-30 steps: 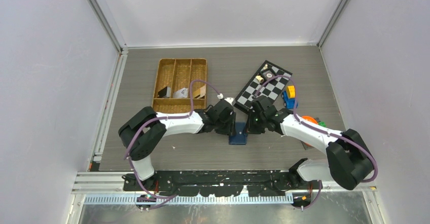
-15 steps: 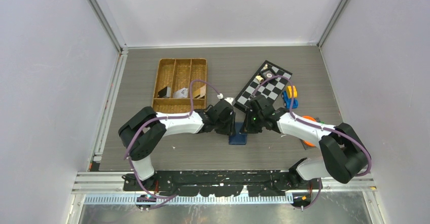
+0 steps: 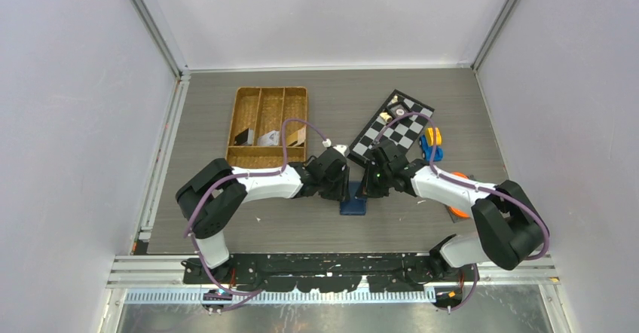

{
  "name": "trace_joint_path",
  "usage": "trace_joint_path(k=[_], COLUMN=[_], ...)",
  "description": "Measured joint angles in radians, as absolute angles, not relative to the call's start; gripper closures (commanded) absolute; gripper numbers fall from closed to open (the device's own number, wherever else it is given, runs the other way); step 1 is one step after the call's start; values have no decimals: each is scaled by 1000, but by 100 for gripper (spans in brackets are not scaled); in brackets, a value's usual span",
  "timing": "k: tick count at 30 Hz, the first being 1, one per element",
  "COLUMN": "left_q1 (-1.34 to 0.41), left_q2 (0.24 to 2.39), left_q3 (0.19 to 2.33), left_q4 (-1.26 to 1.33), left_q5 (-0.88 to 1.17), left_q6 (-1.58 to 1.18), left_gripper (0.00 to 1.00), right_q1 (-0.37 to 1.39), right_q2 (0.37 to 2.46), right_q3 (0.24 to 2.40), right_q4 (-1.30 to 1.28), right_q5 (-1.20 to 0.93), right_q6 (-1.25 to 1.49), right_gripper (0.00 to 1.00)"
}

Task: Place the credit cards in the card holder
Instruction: Close the card holder at the center of the board.

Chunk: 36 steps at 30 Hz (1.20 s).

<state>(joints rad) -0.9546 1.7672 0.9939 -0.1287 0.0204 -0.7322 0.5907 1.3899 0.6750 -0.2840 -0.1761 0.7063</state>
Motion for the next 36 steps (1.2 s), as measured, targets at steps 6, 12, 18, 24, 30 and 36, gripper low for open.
trace_joint_path(k=[6,12,18,24,30,36], left_q1=[-953,-952,-944,-935,-933,-931], left_q2=[1767,1767,1767,1767,1767,1767], left_q3=[994,994,983,972,968,968], left_q4=[-130,-130,-115,-94,-86,-85], left_q5=[21,24,43,68,76,80], left_q6=[-733,-738,-748,-751,-751,-751], left_gripper=[72,73,75,77,80,82], right_q1=[584,579,577,577,583,608], right_q2=[1405,1434,1461,1480,1498,1519], right_q3=[683,703,728,750,772,803], right_q4=[-283,-296,-320,-342,-369,-405], right_q5=[-193,-206,-213,-215,-208,-171], right_q6=[705,698,687,682,678,665], right_gripper=[100,99,100,100,100,100])
